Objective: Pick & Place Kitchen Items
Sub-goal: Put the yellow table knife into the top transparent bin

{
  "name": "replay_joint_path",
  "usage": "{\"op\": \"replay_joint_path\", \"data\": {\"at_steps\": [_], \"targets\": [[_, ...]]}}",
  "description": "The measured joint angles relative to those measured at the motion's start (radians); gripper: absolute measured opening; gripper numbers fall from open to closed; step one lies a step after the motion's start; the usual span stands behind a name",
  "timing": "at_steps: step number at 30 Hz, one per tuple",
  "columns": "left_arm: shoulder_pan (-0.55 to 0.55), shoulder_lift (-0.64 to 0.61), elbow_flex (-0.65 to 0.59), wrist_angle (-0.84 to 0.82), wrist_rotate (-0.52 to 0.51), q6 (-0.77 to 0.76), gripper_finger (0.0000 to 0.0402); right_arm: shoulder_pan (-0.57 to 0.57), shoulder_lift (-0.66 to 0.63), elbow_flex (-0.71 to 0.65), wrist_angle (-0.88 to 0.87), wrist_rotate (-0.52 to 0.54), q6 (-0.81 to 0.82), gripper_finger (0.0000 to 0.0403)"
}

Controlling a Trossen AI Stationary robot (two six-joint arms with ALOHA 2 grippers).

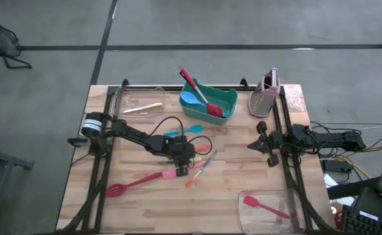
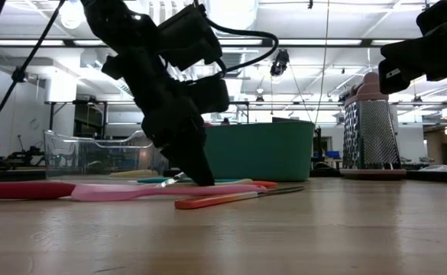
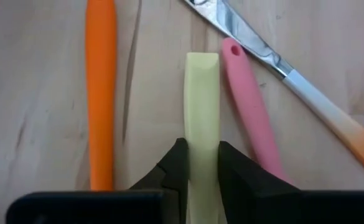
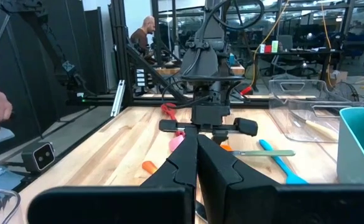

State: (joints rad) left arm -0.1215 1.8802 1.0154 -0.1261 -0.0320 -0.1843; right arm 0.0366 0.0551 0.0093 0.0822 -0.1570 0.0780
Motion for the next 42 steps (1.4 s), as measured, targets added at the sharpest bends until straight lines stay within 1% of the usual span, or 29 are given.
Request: {"op": "replay_joint_path", "data": {"at_steps": [5,11,14,18,25,31,37,42], "targets": [[0.000,-0.017,0.020,-0.009,0.015,0.026,0.0060,0.000,0.000,0.000,0.000,0.000,0.000,0.0008],[-0.001,-0.052,0.054,-0.074,0.026,0.069,0.0060,0.000,0.001,0.000,0.000,0.000,0.000,0.0008],[0.008,-0.068,0.072,-0.105,0.015,0.080,0.0060,0.000,0.001,0.000,0.000,0.000,0.000,0.0008],[0.013,-0.087,0.090,-0.171,-0.024,0.104,0.0060,0.000,0.001,0.000,0.000,0.000,0.000,0.0008],[0.044,-0.182,0.112,-0.332,-0.171,0.130,0.0060,0.000,0.003,0.000,0.000,0.000,0.000,0.0008],[0.100,-0.315,0.111,-0.469,-0.312,0.155,0.0060,0.000,0.003,0.000,0.000,0.000,0.000,0.0008],[0.181,-0.441,0.109,-0.586,-0.459,0.191,0.0060,0.000,0.004,0.000,0.000,0.000,0.000,0.0008],[0.287,-0.521,0.108,-0.670,-0.547,0.225,0.0060,0.000,0.005,0.000,0.000,0.000,0.000,0.0008]]}}
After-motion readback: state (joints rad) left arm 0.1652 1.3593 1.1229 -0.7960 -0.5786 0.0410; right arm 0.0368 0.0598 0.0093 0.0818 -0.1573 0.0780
